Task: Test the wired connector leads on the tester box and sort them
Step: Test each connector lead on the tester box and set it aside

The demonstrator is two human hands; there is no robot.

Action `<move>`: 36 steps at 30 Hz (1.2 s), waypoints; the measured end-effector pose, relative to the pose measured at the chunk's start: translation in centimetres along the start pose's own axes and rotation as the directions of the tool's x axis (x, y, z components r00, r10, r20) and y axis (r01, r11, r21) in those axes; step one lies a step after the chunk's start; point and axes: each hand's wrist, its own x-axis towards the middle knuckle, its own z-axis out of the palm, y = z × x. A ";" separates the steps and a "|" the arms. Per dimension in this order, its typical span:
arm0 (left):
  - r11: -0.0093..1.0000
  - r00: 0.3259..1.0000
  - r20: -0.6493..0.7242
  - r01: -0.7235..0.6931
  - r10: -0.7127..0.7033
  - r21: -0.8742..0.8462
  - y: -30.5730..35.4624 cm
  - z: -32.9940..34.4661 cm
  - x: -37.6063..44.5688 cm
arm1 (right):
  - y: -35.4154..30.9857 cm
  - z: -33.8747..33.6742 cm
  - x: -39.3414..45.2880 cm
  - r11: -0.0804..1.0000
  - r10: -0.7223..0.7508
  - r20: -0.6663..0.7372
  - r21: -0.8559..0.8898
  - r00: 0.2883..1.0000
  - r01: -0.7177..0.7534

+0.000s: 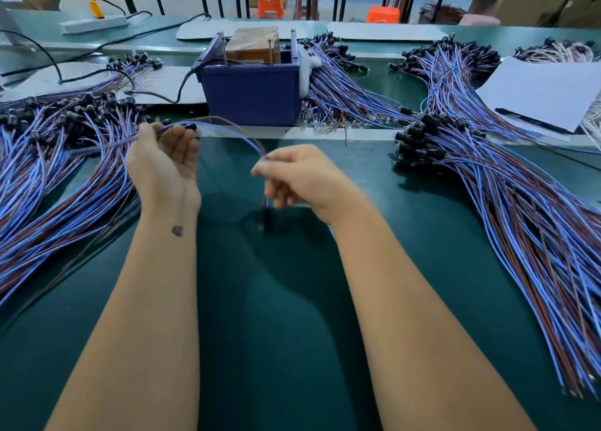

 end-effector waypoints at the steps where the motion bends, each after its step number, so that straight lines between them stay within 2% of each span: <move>1: 0.999 1.000 -0.024 0.014 -0.015 -0.032 0.4 -0.2 0.2 | -0.2 -0.1 0.1 0.994 -0.052 -0.156 0.089 0.986 0.066; 2: 1.000 0.999 -0.050 -0.001 0.001 0.011 0.6 -0.4 0.4 | -0.4 -0.3 0.2 0.966 -0.092 -0.291 0.207 0.952 0.156; 3: 0.986 0.996 -0.063 -0.045 0.056 0.161 0.8 -0.5 0.5 | -0.6 -0.6 0.4 0.906 -0.112 -0.389 0.337 0.914 0.255; 4: 0.911 0.990 -0.029 -0.117 0.140 0.395 0.5 -0.4 0.4 | -0.8 -0.8 0.5 0.829 -0.124 -0.458 0.440 0.880 0.345; 5: 0.747 0.976 0.065 -0.201 0.208 0.634 0.0 -0.2 0.0 | -0.9 -1.2 0.6 0.775 -0.129 -0.525 0.475 0.841 0.416; 6: 0.536 0.953 0.196 -0.293 0.230 0.792 -0.9 0.1 -0.8 | -0.9 -1.6 0.8 0.772 -0.128 -0.596 0.442 0.792 0.457; 7: 0.327 0.927 0.331 -0.373 0.177 0.868 -2.0 0.3 -1.8 | -0.8 -2.0 0.9 0.805 -0.123 -0.660 0.370 0.741 0.464; 9: -0.058 0.839 0.541 -0.544 -0.057 0.837 -4.4 1.0 -4.4 | -0.3 -2.7 1.0 0.885 -0.120 -0.742 0.221 0.659 0.409; 10: -0.168 0.774 0.612 -0.633 -0.162 0.756 -5.5 1.4 -5.9 | 0.0 -3.0 1.0 0.919 -0.130 -0.759 0.150 0.638 0.365; 11: -0.192 0.722 0.658 -0.691 -0.214 0.697 -6.6 1.7 -7.5 | 0.4 -3.4 1.1 0.948 -0.149 -0.763 0.071 0.629 0.311; 13: -0.157 0.654 0.719 -0.755 -0.235 0.636 -8.2 2.6 -10.8 | 1.0 -4.8 1.0 0.976 -0.176 -0.751 -0.047 0.637 0.213; 16: -0.049 0.573 0.789 -0.815 -0.223 0.578 -9.7 3.2 -15.8 | 1.5 -7.9 -0.1 0.985 -0.171 -0.729 -0.130 0.662 0.112; 19: 0.036 0.464 0.858 -0.875 -0.221 0.482 -10.1 3.4 -18.5 | 2.2 -11.1 -2.2 0.968 -0.185 -0.750 -0.252 0.635 -0.016; 23: 0.196 0.194 0.945 -0.948 -0.264 0.250 -10.8 4.5 -20.9 | 0.9 -14.6 -5.4 0.876 -0.280 -0.719 -0.463 0.636 -0.137; 27: 0.298 0.078 0.962 -0.942 -0.262 0.157 -13.2 6.1 -24.3 | -1.7 -18.1 -8.0 0.750 -0.372 -0.684 -0.619 0.627 -0.231; 30: 0.297 0.027 0.955 -0.948 -0.294 0.118 -14.3 6.2 -25.7 | -2.5 -20.0 -8.7 0.679 -0.407 -0.669 -0.677 0.622 -0.283; 32: 0.289 0.003 0.954 -0.953 -0.298 0.093 -14.4 6.1 -25.6 | -1.8 -20.6 -8.6 0.619 -0.346 -0.695 -0.674 0.630 -0.404; 34: 0.364 0.014 0.949 -0.922 -0.314 0.134 -14.2 5.9 -25.1 | -0.4 -20.1 -8.3 0.578 -0.262 -0.742 -0.633 0.617 -0.516; 36: 0.438 0.070 0.940 -0.872 -0.334 0.221 -14.1 5.8 -24.5 | 1.1 -18.7 -7.7 0.594 -0.185 -0.770 -0.582 0.610 -0.555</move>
